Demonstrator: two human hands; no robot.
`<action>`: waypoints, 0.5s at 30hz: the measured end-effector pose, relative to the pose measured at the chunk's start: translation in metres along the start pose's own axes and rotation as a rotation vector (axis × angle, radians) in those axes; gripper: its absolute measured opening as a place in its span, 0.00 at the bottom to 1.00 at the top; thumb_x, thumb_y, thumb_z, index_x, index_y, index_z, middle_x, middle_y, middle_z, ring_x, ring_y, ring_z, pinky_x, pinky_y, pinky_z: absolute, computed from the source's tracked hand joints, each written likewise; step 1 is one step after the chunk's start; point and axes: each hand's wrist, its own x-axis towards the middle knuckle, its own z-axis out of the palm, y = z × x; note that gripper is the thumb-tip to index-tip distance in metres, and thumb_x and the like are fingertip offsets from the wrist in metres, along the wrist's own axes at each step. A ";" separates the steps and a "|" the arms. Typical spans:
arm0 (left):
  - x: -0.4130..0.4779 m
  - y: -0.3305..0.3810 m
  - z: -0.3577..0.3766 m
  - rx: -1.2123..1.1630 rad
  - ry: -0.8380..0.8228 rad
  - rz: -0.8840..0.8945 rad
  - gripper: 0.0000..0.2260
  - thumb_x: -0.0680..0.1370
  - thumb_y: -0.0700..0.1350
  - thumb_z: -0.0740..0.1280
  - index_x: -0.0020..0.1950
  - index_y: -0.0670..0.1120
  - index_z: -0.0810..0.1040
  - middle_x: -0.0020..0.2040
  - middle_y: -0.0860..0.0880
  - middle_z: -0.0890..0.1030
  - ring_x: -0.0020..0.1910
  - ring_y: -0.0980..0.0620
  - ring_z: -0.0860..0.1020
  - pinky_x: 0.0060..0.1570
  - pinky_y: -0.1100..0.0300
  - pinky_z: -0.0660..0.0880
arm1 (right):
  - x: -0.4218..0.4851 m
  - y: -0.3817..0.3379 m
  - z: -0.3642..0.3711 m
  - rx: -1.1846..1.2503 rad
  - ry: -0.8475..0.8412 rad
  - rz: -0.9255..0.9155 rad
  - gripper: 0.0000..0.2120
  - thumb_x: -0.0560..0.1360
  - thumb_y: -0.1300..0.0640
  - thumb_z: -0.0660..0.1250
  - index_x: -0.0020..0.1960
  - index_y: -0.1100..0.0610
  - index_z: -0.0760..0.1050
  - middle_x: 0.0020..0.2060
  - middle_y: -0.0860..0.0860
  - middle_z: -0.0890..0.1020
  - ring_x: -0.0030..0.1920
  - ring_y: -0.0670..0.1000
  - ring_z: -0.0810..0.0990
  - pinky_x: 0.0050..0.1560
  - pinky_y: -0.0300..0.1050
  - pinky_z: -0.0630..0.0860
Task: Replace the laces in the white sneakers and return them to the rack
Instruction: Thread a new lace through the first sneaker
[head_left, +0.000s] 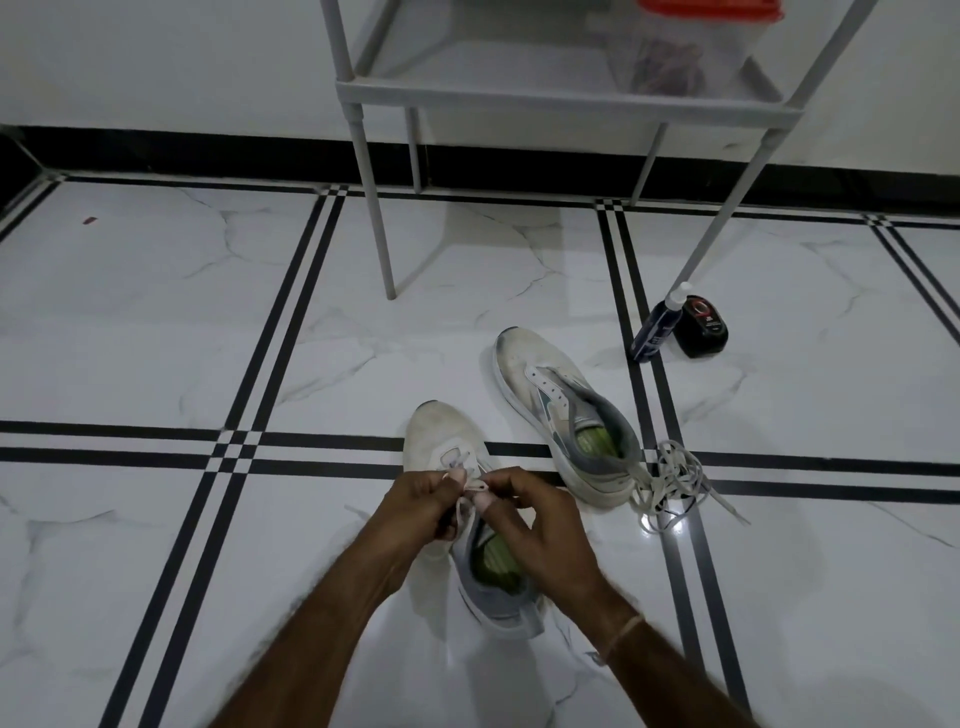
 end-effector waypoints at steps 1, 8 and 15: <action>-0.001 0.003 0.001 0.043 0.005 0.022 0.19 0.83 0.53 0.64 0.41 0.42 0.85 0.34 0.44 0.79 0.36 0.50 0.75 0.42 0.56 0.74 | 0.000 -0.003 0.001 -0.006 0.005 0.015 0.14 0.76 0.41 0.71 0.53 0.49 0.83 0.46 0.43 0.86 0.51 0.46 0.84 0.52 0.42 0.80; 0.001 -0.002 0.007 0.128 0.069 0.089 0.20 0.82 0.53 0.66 0.42 0.38 0.83 0.33 0.39 0.78 0.34 0.49 0.75 0.38 0.57 0.74 | 0.007 0.000 0.001 -0.125 0.076 -0.037 0.15 0.80 0.40 0.64 0.44 0.50 0.77 0.37 0.44 0.83 0.39 0.47 0.83 0.40 0.57 0.79; 0.006 -0.025 -0.010 -0.083 0.329 -0.041 0.16 0.82 0.47 0.67 0.46 0.34 0.83 0.33 0.44 0.78 0.33 0.50 0.73 0.35 0.58 0.74 | -0.011 0.035 -0.019 -0.436 0.149 -0.128 0.12 0.80 0.47 0.62 0.43 0.52 0.77 0.46 0.44 0.74 0.49 0.48 0.74 0.47 0.49 0.75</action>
